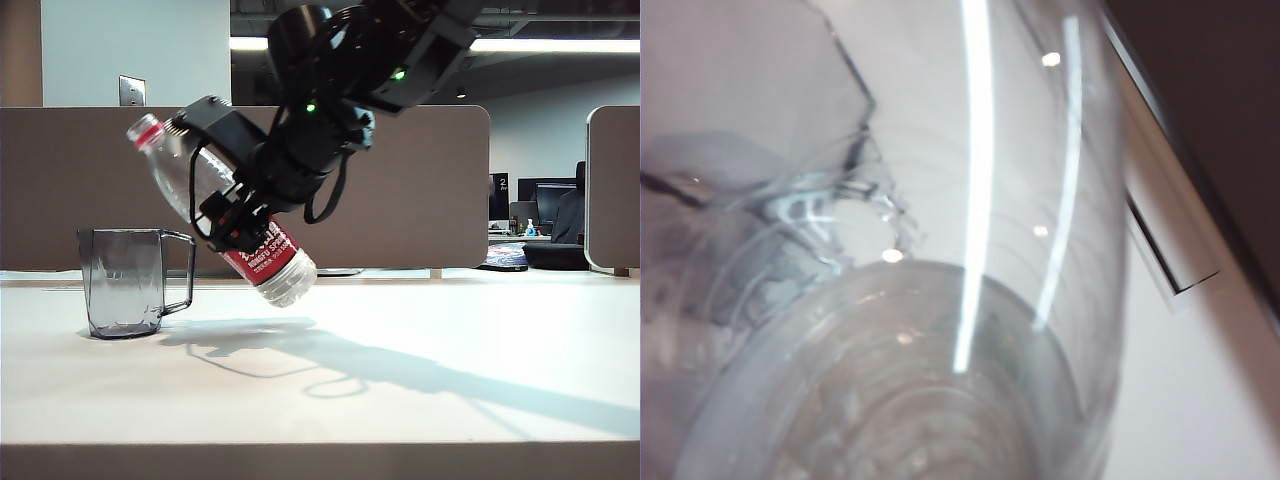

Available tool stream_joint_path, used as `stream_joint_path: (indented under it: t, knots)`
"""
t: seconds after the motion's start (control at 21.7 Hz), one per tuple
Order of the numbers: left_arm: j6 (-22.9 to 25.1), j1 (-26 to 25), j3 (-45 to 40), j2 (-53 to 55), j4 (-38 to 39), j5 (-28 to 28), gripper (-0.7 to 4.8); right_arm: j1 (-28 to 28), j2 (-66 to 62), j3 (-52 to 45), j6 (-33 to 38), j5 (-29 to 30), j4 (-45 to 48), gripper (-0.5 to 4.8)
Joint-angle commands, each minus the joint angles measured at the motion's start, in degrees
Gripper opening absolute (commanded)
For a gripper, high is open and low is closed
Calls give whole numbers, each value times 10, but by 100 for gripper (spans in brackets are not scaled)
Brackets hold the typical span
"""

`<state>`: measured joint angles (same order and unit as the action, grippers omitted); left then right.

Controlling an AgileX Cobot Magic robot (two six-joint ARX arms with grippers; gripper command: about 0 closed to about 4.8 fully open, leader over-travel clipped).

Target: Pick up the mineral water bottle on the table and pour water into the mug until it's half full.

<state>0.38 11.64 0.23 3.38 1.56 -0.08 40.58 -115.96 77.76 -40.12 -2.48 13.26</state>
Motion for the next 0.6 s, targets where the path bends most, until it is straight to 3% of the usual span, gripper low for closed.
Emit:
stream_joint_path:
  t: [0.05,0.37,0.6]
  knots:
    - [0,0,2,0,-3,1,-5,7,-6,22,-70,-53,21,268]
    - [0,-1,2,-3,-3,1,-5,10,-7,24,-132,-125,24,268]
    - [0,-1,2,-7,-4,1,-5,10,-7,29,-146,-146,28,268]
